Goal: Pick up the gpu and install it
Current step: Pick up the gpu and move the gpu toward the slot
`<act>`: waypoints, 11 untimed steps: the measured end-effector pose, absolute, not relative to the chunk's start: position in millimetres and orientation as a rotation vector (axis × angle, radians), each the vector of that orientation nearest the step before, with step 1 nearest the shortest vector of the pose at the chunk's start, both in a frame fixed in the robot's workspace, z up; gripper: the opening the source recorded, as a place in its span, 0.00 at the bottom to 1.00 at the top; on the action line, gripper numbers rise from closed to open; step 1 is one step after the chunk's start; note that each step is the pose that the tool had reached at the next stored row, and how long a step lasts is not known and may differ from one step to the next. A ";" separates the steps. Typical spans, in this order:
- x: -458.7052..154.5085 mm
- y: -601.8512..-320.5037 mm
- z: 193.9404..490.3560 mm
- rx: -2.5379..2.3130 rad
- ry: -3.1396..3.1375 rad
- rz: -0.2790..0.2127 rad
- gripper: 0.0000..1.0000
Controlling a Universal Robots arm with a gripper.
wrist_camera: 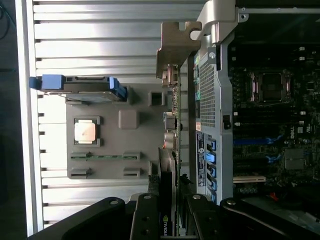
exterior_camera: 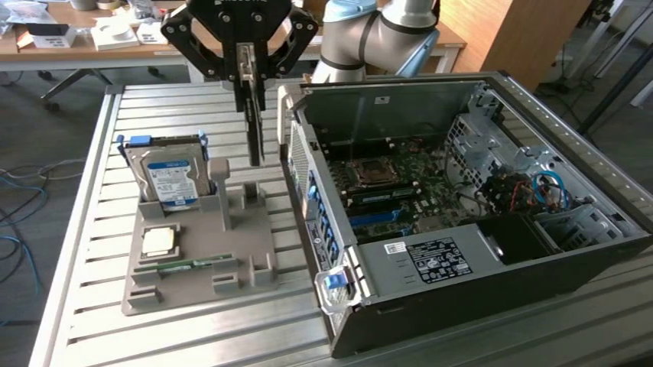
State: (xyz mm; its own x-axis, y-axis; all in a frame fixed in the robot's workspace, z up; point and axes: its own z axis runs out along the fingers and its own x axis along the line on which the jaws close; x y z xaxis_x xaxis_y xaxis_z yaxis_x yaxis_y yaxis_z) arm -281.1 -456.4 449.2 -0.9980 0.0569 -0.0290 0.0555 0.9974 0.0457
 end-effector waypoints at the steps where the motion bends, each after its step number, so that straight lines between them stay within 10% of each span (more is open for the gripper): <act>1: -279.6 -456.4 449.1 0.087 3.109 0.070 0.26; 11: -250.6 -456.5 449.0 0.088 3.109 0.070 0.26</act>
State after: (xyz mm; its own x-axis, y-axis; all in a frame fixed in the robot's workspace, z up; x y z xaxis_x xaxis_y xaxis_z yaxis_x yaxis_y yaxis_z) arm -250.6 -456.5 449.0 -0.9979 0.0570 -0.0292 0.0557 0.9974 0.0458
